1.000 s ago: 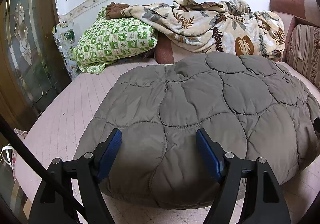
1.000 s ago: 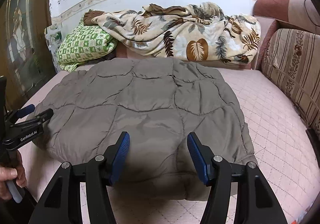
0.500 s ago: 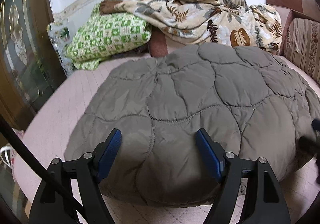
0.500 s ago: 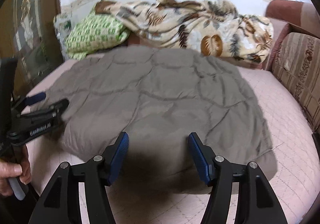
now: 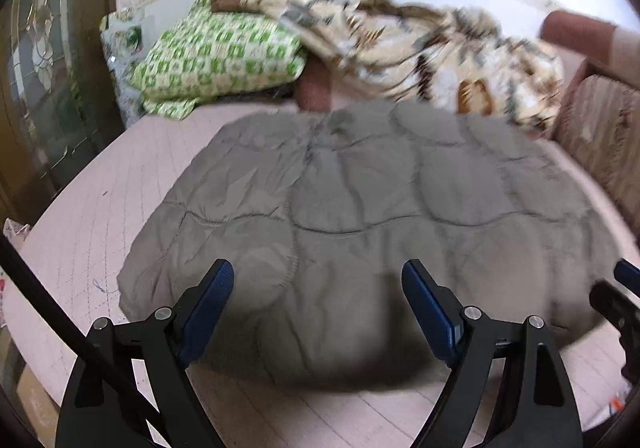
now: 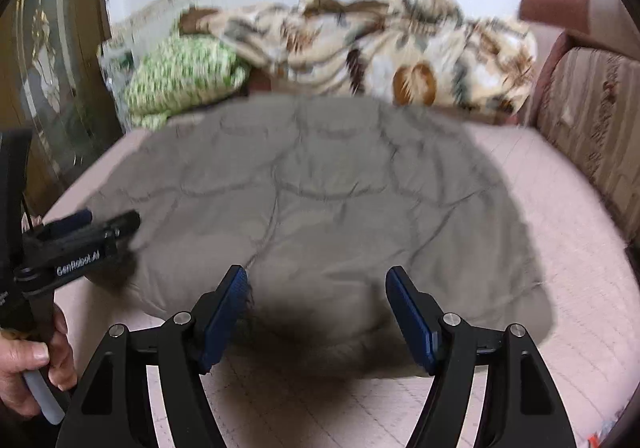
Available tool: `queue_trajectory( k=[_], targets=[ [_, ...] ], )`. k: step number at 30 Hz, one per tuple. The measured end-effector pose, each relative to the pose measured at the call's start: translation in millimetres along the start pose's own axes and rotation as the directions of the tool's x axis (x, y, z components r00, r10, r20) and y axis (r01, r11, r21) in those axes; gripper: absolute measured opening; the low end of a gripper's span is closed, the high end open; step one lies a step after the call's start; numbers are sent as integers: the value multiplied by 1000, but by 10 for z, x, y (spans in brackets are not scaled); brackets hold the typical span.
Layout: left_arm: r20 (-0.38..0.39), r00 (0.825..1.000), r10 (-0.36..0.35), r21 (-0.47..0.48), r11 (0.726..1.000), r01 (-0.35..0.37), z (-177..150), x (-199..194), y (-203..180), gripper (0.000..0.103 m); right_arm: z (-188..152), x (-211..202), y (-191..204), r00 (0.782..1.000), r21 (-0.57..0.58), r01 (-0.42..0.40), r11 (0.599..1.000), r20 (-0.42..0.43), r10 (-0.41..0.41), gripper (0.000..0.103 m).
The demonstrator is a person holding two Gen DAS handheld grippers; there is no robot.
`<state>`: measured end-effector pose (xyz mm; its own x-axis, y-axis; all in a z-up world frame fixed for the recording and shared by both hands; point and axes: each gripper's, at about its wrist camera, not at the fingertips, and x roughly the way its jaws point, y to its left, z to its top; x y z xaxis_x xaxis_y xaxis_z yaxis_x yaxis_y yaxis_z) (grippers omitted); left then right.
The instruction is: Fold large clothes
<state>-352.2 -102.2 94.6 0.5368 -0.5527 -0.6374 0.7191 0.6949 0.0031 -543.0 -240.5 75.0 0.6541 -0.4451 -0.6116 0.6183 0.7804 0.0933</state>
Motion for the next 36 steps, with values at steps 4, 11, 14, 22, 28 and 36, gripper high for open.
queue_trajectory(
  k=[4, 11, 14, 22, 28, 36],
  targets=[
    [75, 994, -75, 38, 997, 72, -151, -503, -76, 93, -133, -407, -18, 995, 13, 32, 999, 96, -33, 76],
    [102, 990, -97, 63, 994, 91, -547, -1149, -74, 99, -585, -916, 52, 986, 42, 22, 999, 164, -29, 77],
    [96, 992, -77, 69, 995, 70, -613, -1325, -38, 100, -630, -1103, 130, 985, 54, 9, 999, 172, -18, 77],
    [123, 989, 80, 51, 995, -87, -528, -1470, -21, 100, -453, -1543, 483, 958, -6, -26, 1000, 284, 26, 89],
    [-6, 1000, 22, 152, 988, -21, -600, -1201, -131, 100, -512, -1379, 546, 975, 5, -23, 1000, 220, 21, 89],
    [-40, 997, 69, 158, 985, -62, -700, -988, -47, 100, -575, -1216, 694, 989, -29, -14, 999, 146, 18, 89]
  ],
)
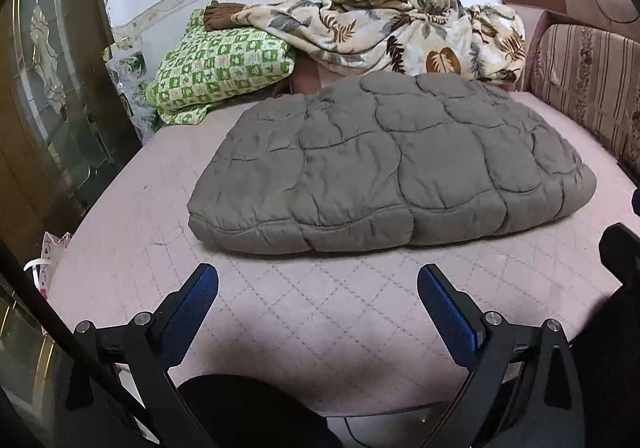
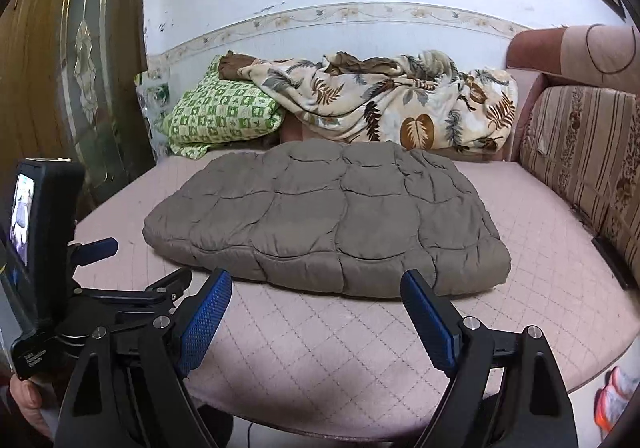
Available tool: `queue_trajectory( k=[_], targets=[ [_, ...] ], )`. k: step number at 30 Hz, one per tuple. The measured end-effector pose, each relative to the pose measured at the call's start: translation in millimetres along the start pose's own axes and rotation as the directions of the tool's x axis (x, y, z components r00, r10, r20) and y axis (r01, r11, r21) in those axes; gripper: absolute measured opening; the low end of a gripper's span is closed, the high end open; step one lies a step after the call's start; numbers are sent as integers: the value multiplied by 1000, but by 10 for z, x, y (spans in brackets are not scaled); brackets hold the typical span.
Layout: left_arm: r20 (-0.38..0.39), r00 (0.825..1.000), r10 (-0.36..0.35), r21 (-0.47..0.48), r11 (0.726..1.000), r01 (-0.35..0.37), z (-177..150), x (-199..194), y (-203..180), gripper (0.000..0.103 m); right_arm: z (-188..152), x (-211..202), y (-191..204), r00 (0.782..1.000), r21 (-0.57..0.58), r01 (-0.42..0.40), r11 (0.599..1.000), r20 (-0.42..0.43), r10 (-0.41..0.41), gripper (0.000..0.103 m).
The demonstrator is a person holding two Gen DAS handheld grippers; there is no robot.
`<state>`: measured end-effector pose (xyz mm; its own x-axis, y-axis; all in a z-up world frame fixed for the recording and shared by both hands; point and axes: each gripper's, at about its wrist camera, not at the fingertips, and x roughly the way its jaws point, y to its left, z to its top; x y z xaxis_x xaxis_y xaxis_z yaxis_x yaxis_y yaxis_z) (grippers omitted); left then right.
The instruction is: Fold large clothes
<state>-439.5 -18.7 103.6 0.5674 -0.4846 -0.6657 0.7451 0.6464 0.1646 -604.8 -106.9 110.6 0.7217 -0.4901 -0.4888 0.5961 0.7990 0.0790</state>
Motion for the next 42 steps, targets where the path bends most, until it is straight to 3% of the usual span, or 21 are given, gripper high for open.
queue_trajectory(
  k=[42],
  targets=[
    [-23, 999, 27, 13, 1000, -26, -23, 101, 12, 100, -82, 128, 25, 1000, 8, -21, 1000, -20, 21, 89]
  ],
)
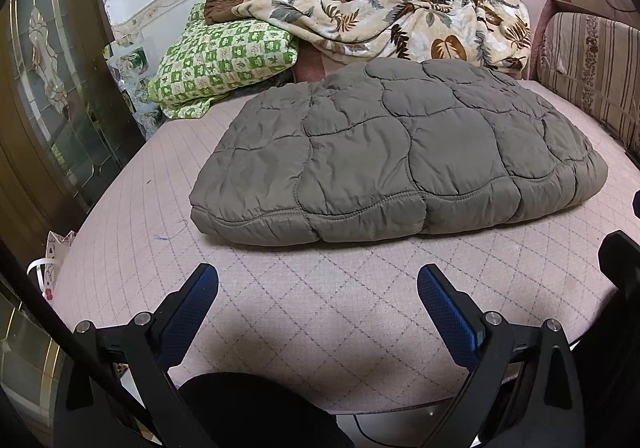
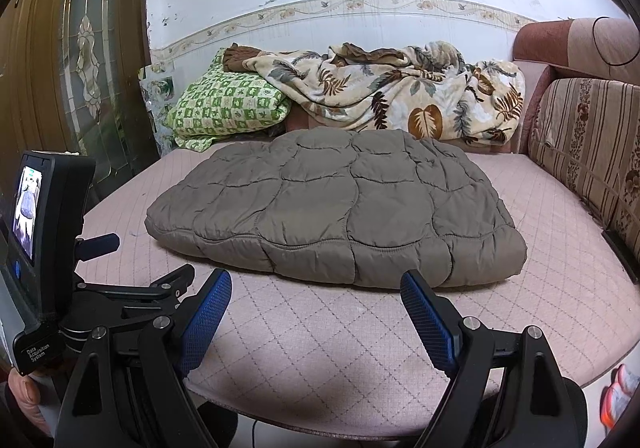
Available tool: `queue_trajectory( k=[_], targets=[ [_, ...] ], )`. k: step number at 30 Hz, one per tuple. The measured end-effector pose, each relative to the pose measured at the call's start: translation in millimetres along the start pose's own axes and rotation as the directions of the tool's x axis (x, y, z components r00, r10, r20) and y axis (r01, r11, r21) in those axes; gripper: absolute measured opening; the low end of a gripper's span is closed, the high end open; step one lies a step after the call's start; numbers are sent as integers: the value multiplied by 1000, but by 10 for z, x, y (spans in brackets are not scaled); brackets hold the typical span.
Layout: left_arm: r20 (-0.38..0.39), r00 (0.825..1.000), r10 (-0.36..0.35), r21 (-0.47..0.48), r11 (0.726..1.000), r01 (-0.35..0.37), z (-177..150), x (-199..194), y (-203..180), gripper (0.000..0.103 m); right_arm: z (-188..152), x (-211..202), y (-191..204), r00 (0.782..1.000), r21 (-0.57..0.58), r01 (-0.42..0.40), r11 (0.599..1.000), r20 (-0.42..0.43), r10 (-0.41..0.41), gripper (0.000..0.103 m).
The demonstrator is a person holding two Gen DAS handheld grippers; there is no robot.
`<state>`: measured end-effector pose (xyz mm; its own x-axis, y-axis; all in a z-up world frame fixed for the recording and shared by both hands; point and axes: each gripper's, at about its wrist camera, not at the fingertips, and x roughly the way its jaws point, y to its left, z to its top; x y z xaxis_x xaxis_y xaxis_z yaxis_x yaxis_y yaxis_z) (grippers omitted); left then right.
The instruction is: Fold large clothes
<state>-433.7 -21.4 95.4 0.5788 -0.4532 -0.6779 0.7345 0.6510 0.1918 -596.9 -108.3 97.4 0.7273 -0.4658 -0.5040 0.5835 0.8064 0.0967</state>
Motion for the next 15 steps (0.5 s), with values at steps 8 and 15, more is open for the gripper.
queue_trajectory(
  k=[8, 15],
  targets=[
    [1, 1000, -3, -1, 1000, 3, -5, 4, 5, 100, 1, 17, -17, 1000, 6, 3, 1000, 1, -3, 89],
    [2, 1000, -3, -1, 1000, 3, -9, 5, 16, 100, -11, 26, -14, 1000, 10, 6, 1000, 0, -6, 89]
  ],
)
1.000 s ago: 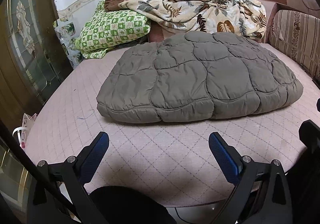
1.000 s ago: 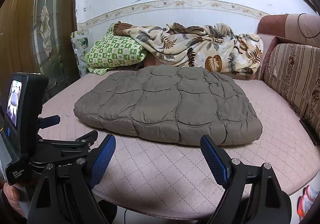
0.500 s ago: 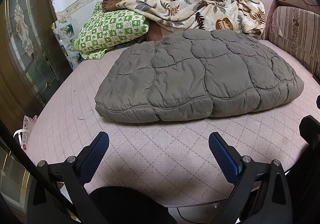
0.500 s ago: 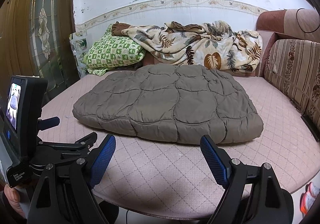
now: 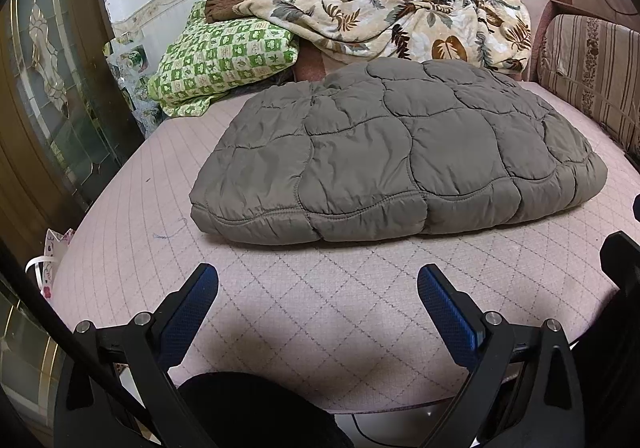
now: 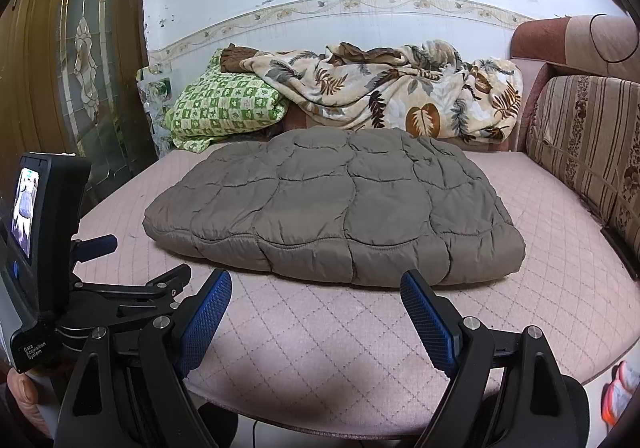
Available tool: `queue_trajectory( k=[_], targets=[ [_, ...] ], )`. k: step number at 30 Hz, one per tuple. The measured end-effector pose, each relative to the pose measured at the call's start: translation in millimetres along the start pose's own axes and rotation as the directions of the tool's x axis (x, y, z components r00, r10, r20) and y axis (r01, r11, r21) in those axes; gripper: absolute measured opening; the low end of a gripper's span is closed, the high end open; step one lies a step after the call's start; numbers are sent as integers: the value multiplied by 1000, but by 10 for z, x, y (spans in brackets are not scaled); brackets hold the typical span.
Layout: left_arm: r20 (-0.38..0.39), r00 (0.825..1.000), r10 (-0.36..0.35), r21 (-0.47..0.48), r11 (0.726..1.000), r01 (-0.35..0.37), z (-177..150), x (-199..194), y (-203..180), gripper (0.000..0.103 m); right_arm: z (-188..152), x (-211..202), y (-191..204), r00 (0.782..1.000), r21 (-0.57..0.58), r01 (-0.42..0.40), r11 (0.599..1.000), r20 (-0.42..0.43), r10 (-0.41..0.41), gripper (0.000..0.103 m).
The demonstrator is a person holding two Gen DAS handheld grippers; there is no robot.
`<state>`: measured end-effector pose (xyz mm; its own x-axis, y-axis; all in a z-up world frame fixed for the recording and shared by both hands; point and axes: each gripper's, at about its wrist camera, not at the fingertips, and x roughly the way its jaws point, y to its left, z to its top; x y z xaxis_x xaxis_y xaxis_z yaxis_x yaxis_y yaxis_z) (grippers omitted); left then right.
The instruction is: Fold large clothes
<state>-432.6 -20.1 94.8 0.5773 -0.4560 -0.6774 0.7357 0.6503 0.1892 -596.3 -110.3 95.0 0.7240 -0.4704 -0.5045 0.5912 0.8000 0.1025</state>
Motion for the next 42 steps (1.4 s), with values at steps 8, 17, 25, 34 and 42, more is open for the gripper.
queue_trajectory(
  k=[8, 17, 25, 34, 42],
  targets=[
    [-1, 1000, 3, -1, 1000, -3, -2, 2, 3, 100, -9, 0, 1, 1000, -1, -1, 1000, -2, 1, 89],
    [-2, 1000, 1, -2, 1000, -1, -11, 13, 5, 100, -18, 2, -4, 1000, 7, 1, 1000, -1, -1, 89],
    [-2, 1000, 1, -2, 1000, -1, -14, 15, 12, 100, -25, -6, -13, 1000, 10, 1, 1000, -3, -1, 89],
    [-3, 1000, 0, -2, 1000, 0, -10, 13, 17, 100, -25, -8, -24, 1000, 11, 1, 1000, -2, -1, 89],
    [-5, 1000, -9, -2, 1000, 9, -4, 11, 23, 100, -26, -12, -42, 1000, 14, 3, 1000, 2, -3, 89]
  ],
)
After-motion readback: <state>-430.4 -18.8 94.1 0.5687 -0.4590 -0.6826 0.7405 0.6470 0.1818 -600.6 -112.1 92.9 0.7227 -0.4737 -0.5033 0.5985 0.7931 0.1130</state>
